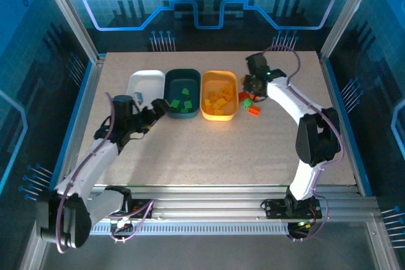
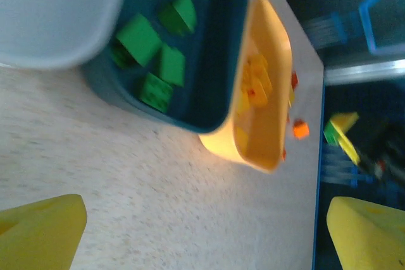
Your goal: Sort the legos into containers by color
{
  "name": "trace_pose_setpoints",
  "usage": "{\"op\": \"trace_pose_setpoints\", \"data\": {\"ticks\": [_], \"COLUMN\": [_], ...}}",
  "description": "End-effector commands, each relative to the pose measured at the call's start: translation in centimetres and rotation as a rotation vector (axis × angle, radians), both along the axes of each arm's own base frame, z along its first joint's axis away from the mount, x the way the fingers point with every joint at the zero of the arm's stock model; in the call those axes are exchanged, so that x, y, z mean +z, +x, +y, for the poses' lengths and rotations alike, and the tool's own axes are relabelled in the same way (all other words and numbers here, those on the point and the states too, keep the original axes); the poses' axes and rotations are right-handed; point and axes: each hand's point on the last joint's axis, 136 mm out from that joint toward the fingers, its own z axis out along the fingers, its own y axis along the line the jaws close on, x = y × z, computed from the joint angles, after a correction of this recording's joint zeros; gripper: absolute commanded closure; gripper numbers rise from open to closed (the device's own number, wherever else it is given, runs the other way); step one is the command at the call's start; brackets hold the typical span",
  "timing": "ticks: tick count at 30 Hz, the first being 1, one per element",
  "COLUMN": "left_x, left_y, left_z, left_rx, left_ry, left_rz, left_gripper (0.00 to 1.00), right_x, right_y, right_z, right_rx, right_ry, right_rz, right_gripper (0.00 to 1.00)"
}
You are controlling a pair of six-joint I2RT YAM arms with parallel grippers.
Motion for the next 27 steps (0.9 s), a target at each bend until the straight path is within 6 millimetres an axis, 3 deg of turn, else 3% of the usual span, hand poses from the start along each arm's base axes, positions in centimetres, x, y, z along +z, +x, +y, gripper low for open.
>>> {"op": "trace_pose_setpoints", "data": {"ticks": [1, 4, 7, 9, 12, 14, 17, 20, 24, 27], "left_x": [-2.2, -4.1, -5.2, -5.4, -5.3, -5.0, -4.6, -4.3, -3.6, -3.1], "left_y": [-1.6, -1.8, -1.7, -1.6, -1.6, -1.6, -1.5, -1.3, -1.2, -1.3], "left_z": [4.0, 5.4, 4.6, 4.0, 3.2, 3.0, 2.7, 2.4, 0.9, -1.7], "left_rx": [0.16, 0.231, 0.194, 0.155, 0.101, 0.081, 0.07, 0.061, 0.024, -0.054], "left_ry": [-0.034, -0.156, -0.239, -0.266, -0.281, -0.282, -0.286, -0.285, -0.262, -0.211], "left_rz": [0.107, 0.159, 0.186, 0.195, 0.196, 0.187, 0.169, 0.159, 0.136, 0.111], "left_gripper": [0.01, 0.01, 0.01, 0.01, 0.01, 0.01, 0.01, 0.01, 0.01, 0.01], "right_x": [0.5, -0.5, -2.1, -2.9, -4.7, -4.8, -3.0, -1.2, 2.7, 2.7], "right_y": [-1.0, -1.4, -0.9, -0.6, 0.4, 0.7, 0.7, 0.6, -0.1, -0.9], "right_z": [8.8, 16.7, 22.0, 24.4, 25.6, 25.9, 25.9, 24.3, 20.0, 13.9], "right_rx": [0.22, 0.387, 0.498, 0.546, 0.552, 0.551, 0.558, 0.521, 0.448, 0.322], "right_ry": [0.016, 0.035, 0.01, -0.006, -0.043, -0.052, -0.048, -0.074, -0.052, -0.033], "right_rz": [-0.026, -0.03, -0.03, -0.024, 0.013, 0.018, -0.015, -0.054, -0.137, -0.141], "right_gripper": [0.74, 0.74, 0.75, 0.74, 0.72, 0.63, 0.48, 0.43, 0.4, 0.39]}}
